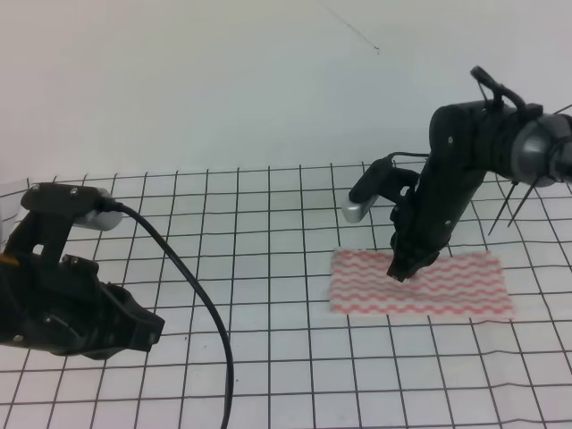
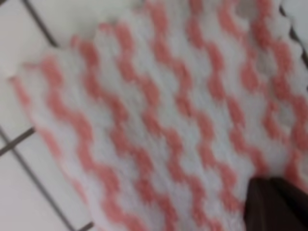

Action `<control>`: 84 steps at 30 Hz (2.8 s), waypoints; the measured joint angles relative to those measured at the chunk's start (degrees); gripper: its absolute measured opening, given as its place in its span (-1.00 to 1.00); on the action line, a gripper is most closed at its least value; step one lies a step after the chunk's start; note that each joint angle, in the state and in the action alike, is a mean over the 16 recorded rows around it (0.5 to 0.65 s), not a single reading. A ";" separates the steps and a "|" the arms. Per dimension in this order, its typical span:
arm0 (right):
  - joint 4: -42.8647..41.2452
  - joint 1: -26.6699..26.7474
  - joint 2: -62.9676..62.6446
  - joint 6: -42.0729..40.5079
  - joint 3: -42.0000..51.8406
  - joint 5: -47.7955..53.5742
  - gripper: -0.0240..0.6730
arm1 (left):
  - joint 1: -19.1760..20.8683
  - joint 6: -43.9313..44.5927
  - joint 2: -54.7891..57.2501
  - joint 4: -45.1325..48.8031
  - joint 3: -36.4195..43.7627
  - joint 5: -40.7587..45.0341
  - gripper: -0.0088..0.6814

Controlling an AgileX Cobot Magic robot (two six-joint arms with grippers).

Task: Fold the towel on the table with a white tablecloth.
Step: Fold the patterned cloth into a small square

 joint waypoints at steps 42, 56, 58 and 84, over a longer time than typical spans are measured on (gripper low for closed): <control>18.87 -8.56 -37.35 13.42 42.75 -22.75 -0.93 | -7.94 15.33 32.74 -13.71 -28.90 2.09 -0.97; 18.94 -8.56 -37.44 13.46 48.90 -24.17 -0.93 | -13.31 16.00 54.54 -9.05 -46.73 0.13 -0.97; 18.83 -8.56 -37.44 13.41 49.02 -23.90 -0.93 | -14.16 15.16 56.79 -7.50 -49.05 0.45 -0.97; 16.19 -8.56 -37.44 15.44 49.06 -24.40 -0.93 | -16.64 9.34 61.66 0.59 -57.77 12.16 -0.97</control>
